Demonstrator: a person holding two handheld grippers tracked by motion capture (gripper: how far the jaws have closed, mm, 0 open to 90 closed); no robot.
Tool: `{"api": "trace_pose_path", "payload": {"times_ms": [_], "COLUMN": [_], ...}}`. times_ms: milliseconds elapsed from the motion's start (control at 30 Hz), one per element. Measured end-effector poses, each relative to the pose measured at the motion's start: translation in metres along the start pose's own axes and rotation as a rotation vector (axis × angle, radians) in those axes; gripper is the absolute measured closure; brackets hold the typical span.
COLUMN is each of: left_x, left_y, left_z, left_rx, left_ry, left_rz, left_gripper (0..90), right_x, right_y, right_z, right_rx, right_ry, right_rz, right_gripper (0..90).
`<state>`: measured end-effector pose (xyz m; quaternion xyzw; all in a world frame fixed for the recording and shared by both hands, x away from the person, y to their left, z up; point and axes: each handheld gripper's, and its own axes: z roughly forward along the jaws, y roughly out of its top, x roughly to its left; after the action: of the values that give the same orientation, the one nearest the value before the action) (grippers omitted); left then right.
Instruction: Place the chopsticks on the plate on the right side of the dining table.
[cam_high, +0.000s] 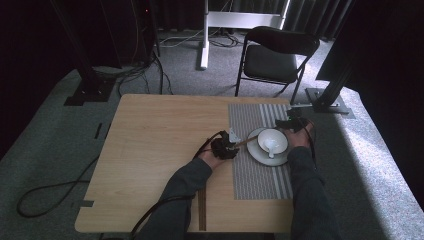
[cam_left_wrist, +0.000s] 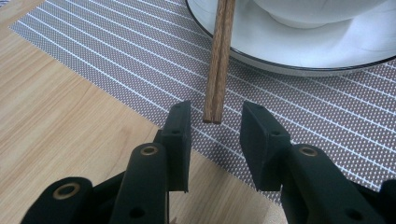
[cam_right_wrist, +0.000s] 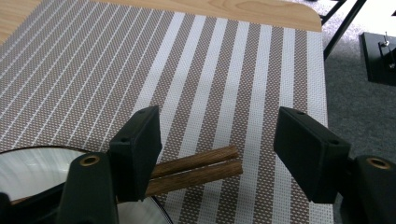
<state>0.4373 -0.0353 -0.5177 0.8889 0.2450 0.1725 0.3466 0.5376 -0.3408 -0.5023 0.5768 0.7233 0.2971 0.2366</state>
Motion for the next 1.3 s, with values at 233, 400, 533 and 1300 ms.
{"api": "trace_pose_path", "payload": {"times_ms": [233, 400, 533, 1300], "left_x": [0.0002, 0.0, 0.0002, 0.009], "left_y": [0.0015, 0.001, 0.0012, 0.0077], "left_z": [0.001, 0.0026, 0.0018, 0.0077], "left_rx": [-0.002, -0.002, -0.012, 0.016], "left_ry": [0.016, 0.018, 0.023, 0.047], "left_rz": [-0.004, -0.005, -0.008, -0.027], "left_gripper": [70.6, 74.1, 75.2, 75.7], "right_x": [0.0018, 0.0015, 0.0005, 0.0012], "right_y": [0.0005, -0.0004, -0.0012, -0.0027], "right_z": [0.0014, 0.002, 0.0018, -0.0021], "right_rx": [0.017, 0.034, 0.037, 0.063], "right_ry": [-0.011, -0.021, -0.021, -0.035], "right_rz": [-0.011, -0.027, -0.022, -0.049], "right_gripper": [31.8, 31.8, 32.1, 33.8]}}
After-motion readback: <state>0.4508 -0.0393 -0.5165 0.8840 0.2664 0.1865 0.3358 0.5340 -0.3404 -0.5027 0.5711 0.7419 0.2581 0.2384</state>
